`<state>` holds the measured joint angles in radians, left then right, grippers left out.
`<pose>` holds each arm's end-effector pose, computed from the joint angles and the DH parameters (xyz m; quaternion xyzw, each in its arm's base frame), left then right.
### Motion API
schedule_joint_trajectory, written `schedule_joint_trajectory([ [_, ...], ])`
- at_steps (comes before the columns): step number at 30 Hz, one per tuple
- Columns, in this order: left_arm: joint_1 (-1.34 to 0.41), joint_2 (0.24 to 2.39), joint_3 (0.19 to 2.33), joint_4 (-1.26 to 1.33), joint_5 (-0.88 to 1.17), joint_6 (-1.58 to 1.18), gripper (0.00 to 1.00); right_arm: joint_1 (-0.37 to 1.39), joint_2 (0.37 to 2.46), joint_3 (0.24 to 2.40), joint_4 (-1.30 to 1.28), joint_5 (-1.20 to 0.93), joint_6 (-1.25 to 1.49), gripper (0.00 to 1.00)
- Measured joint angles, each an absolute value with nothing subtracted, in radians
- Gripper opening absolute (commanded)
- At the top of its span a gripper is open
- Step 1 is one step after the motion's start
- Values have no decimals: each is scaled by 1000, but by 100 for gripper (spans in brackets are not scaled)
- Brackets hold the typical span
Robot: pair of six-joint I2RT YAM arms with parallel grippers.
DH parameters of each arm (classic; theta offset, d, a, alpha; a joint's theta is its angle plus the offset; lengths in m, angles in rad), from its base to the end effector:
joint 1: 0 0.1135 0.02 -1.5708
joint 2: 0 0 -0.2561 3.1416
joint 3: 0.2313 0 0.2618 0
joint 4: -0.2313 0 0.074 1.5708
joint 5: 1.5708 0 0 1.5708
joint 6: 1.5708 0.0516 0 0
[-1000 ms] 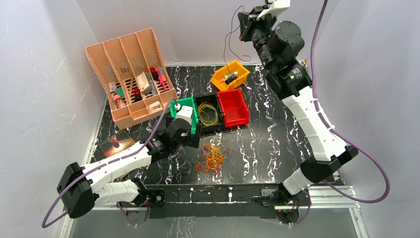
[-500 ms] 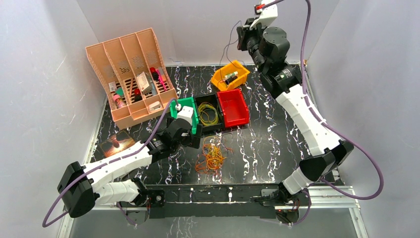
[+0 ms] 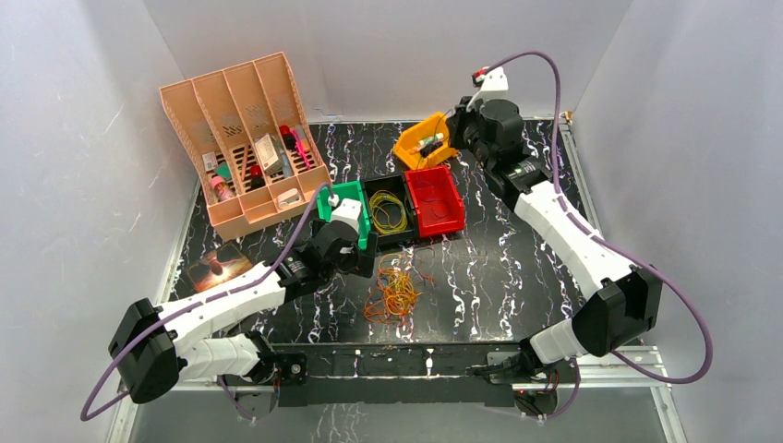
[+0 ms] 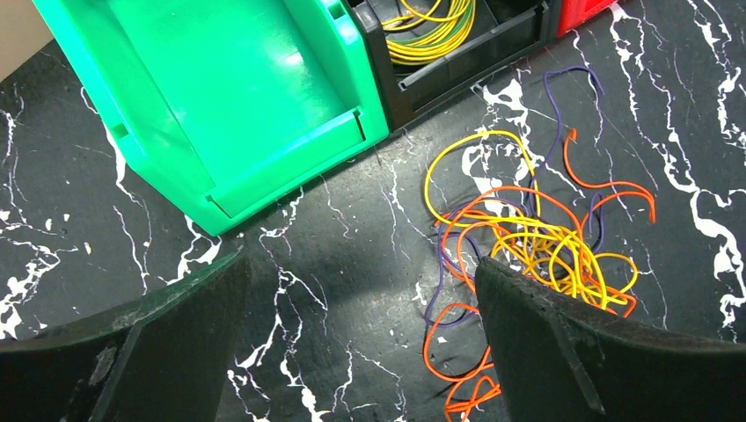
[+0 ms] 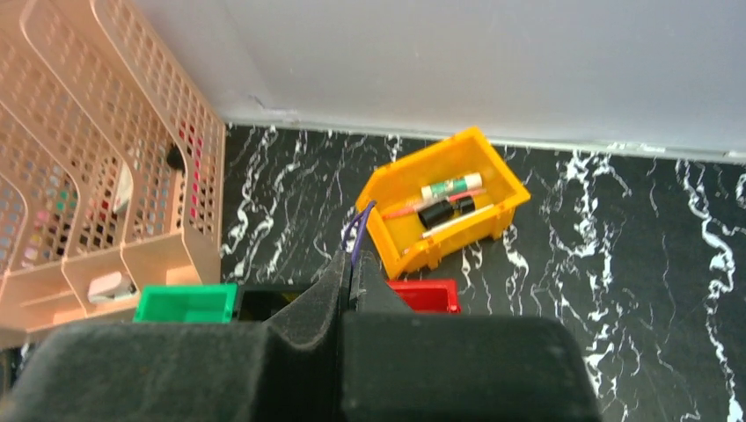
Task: Untangle the cables
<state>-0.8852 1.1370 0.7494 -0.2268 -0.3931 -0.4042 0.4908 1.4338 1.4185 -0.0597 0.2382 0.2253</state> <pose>0.1865 -0.1968 0.2350 0.1201 0.8671 -0.1326 0.4649 0.3272 0.1611 0.4140 -0.0162 0.7322 0.1551 0.6630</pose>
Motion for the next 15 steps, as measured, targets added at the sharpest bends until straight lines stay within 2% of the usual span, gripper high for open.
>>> schedule_joint_trajectory([
  [15, -885, 1137, 753, -244, -376, -420, 98, 476, 1493, 1333, -128, 134, 237, 0],
])
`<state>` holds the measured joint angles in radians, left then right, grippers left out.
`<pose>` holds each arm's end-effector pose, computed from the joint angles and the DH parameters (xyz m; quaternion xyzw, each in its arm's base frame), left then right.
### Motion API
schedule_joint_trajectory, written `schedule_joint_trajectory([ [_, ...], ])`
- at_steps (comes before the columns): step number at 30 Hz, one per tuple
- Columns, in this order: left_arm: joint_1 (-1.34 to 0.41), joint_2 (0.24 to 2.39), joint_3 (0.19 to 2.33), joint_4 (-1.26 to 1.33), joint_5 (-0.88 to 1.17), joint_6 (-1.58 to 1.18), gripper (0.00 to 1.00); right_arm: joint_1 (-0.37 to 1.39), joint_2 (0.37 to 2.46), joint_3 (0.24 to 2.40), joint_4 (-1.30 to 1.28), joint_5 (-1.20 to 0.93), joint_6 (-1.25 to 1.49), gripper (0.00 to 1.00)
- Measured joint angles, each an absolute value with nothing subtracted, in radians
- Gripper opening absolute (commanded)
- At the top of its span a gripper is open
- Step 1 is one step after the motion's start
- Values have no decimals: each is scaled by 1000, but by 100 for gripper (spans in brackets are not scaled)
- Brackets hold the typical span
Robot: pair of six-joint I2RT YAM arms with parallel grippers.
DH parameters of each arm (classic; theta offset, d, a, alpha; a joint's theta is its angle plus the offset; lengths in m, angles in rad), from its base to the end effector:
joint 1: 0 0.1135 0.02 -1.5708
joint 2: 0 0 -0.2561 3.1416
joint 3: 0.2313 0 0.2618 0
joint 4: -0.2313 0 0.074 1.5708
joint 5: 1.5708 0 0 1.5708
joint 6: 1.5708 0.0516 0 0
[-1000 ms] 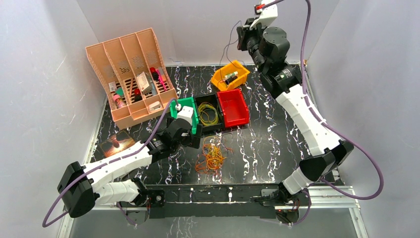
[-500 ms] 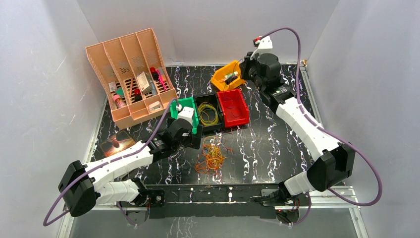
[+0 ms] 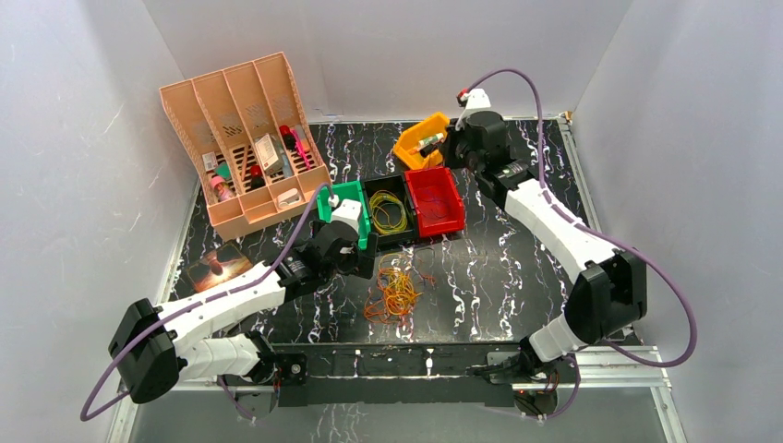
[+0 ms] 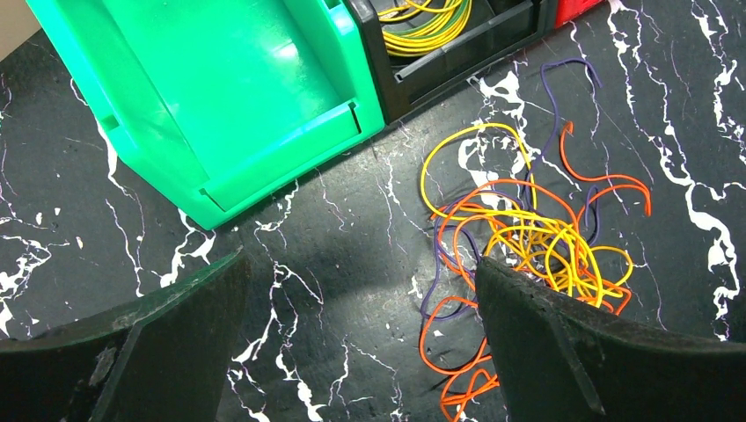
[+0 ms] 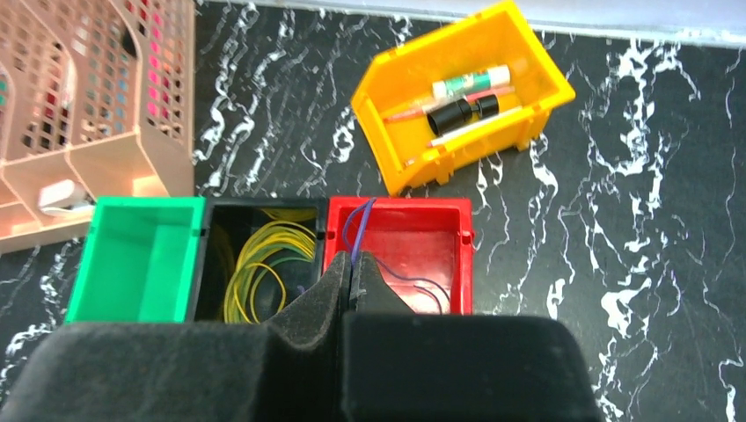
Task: Untangle the cables
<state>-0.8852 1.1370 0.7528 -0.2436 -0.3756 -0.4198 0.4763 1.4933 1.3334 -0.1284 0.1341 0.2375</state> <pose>0.1855 -0.1969 0.2343 0.1193 0.8712 -0.1388 0.4556 0.3420 0.1687 0.3519 -0.0554 0.7986 0.1582 0.5780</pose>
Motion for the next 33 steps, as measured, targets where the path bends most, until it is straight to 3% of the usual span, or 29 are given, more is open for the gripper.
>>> schedule_joint_trajectory([
  [24, -885, 1155, 766, -243, -355, -420, 98, 452, 1573, 1322, -239, 416, 259, 0],
  [33, -885, 1154, 766, -243, -355, -426, 98, 452, 1697, 1363, -229, 347, 243, 0],
])
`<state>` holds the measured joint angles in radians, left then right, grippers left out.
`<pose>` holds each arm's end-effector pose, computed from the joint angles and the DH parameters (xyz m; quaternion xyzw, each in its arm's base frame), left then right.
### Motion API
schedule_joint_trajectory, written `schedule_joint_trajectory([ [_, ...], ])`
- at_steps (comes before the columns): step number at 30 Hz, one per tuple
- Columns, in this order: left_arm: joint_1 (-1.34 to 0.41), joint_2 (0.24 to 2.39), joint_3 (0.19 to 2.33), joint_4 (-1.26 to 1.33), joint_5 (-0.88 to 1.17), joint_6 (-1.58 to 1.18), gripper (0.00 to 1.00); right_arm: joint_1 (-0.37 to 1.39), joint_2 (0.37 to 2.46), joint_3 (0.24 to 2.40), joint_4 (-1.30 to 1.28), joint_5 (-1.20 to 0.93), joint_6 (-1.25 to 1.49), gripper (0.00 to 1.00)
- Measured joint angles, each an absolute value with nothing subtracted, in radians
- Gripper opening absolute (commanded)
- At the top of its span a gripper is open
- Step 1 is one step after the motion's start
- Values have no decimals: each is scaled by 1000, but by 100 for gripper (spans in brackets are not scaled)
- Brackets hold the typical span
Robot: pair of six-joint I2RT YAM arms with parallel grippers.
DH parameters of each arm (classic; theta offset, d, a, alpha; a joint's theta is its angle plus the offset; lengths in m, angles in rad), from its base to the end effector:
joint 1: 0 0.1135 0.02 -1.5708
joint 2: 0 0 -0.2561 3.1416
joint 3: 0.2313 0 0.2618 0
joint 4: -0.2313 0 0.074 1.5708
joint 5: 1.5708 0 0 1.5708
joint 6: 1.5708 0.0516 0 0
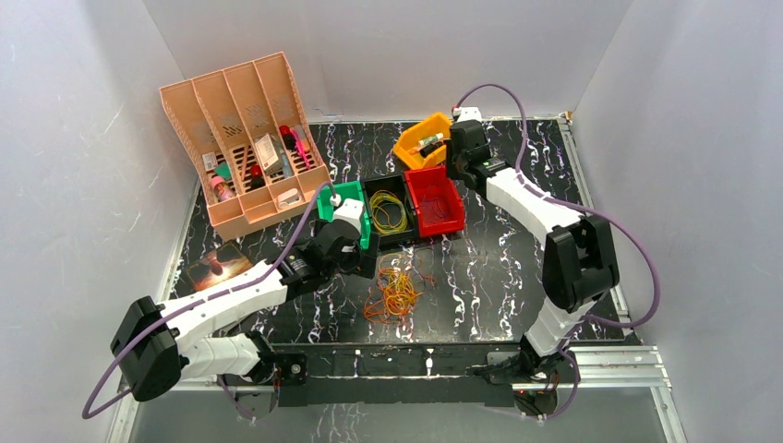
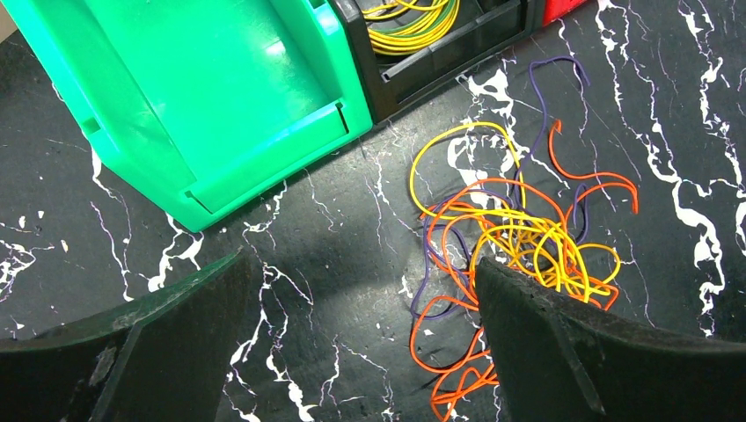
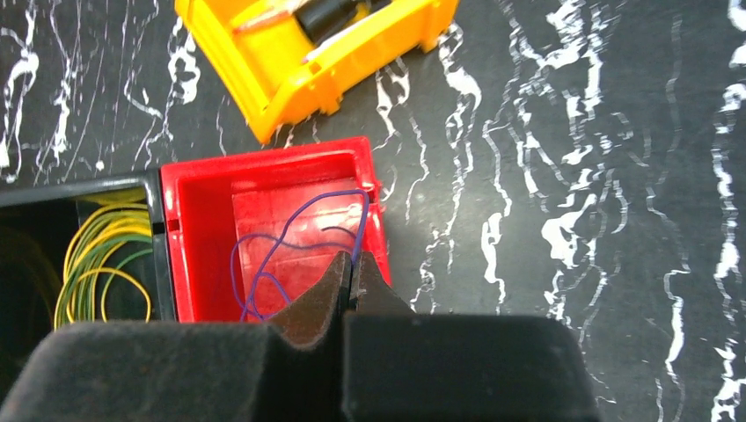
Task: Untangle the cables
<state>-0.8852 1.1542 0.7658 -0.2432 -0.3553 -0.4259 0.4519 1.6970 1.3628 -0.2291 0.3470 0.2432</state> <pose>0.1872 -0.2005 0.2345 0.1219 0.8729 -0.1466 0.4491 0.3821 0.1660 0.2752 -0.0070 0.8666 0.0198 0.4985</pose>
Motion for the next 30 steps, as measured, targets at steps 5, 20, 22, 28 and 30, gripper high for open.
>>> schedule_joint_trajectory([
  [5, -885, 1151, 766, -244, -355, -431, 98, 452, 1736, 1351, -221, 261, 234, 0],
  [20, -885, 1152, 766, -249, -360, -445, 98, 462, 1843, 1293, -204, 100, 232, 2],
  [22, -885, 1152, 766, -251, -360, -447, 98, 467, 1877, 1300, -206, 96, 230, 3],
  [28, -885, 1152, 766, -262, -360, -448, 98, 483, 1922, 1308, -209, 98, 218, 9],
  [30, -885, 1152, 766, -262, -360, -450, 98, 487, 1922, 1316, -206, 98, 213, 15],
])
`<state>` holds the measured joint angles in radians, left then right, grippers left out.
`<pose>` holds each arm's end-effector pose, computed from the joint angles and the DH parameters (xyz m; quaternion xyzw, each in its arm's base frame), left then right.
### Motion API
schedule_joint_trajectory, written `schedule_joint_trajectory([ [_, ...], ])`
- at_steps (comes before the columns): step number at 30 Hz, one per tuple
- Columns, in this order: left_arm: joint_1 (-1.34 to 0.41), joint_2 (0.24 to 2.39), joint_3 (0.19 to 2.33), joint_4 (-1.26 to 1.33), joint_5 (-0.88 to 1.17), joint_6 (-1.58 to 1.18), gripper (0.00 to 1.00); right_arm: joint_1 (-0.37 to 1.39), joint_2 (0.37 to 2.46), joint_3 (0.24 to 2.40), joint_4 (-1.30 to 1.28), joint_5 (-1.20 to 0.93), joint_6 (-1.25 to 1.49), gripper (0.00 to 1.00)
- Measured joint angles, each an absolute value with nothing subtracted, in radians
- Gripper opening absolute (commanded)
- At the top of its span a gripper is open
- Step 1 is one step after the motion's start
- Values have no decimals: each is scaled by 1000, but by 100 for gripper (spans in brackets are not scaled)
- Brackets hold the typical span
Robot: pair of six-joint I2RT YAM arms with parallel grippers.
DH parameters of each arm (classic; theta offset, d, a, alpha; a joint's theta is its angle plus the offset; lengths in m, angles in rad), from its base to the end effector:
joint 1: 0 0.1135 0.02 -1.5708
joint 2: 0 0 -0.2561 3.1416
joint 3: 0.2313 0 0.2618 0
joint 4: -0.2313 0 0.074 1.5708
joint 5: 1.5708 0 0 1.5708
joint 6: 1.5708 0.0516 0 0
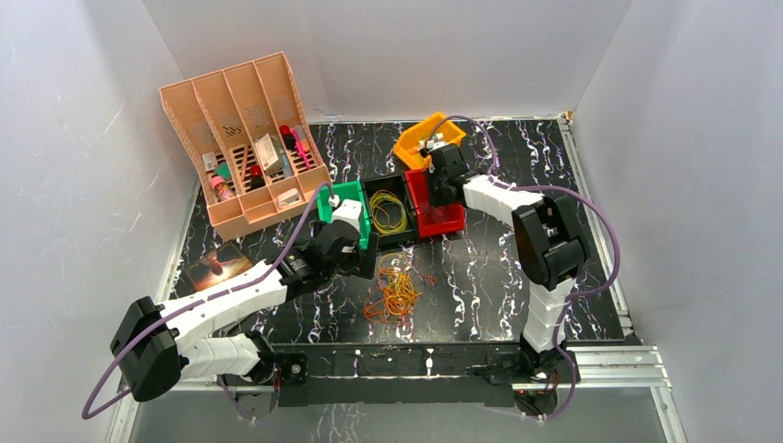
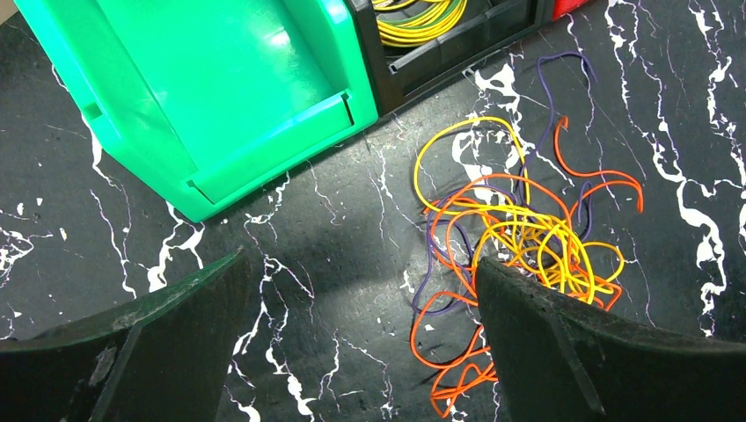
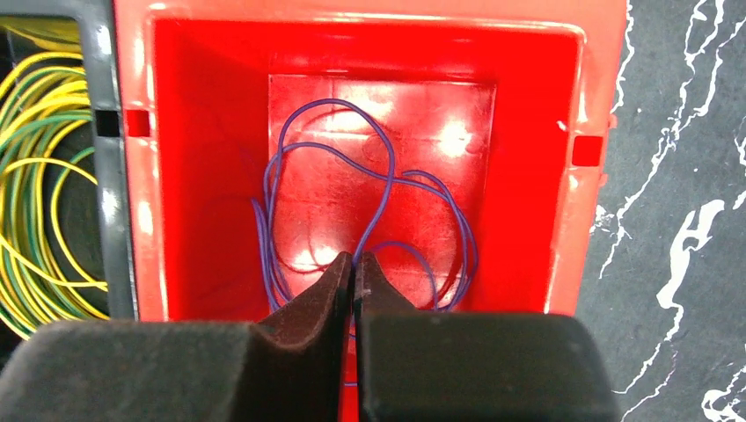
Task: Untangle the cables
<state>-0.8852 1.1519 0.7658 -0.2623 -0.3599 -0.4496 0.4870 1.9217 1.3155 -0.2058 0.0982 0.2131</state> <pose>0.1863 -0.1990 0.2332 0.1126 0.8775 -0.1451 0.4431 0.3894 0.2005 0.1672 -0.1086 0.9216 0.0840 0.3631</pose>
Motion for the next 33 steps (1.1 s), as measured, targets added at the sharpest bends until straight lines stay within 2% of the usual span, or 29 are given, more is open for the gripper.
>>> schedule_joint_trajectory([
  [4, -885, 1152, 766, -263, -360, -450, 98, 492, 1921, 1326, -204, 106, 205, 28],
  [9, -885, 1148, 766, -268, -386, -456, 98, 494, 1910, 1326, -207, 141, 204, 36],
  [22, -885, 1125, 766, -278, -408, -457, 98, 494, 1723, 1326, -208, 212, 182, 48],
  [33, -885, 1122, 766, -277, -406, -457, 98, 494, 1616, 1304, -245, 170, 168, 49],
])
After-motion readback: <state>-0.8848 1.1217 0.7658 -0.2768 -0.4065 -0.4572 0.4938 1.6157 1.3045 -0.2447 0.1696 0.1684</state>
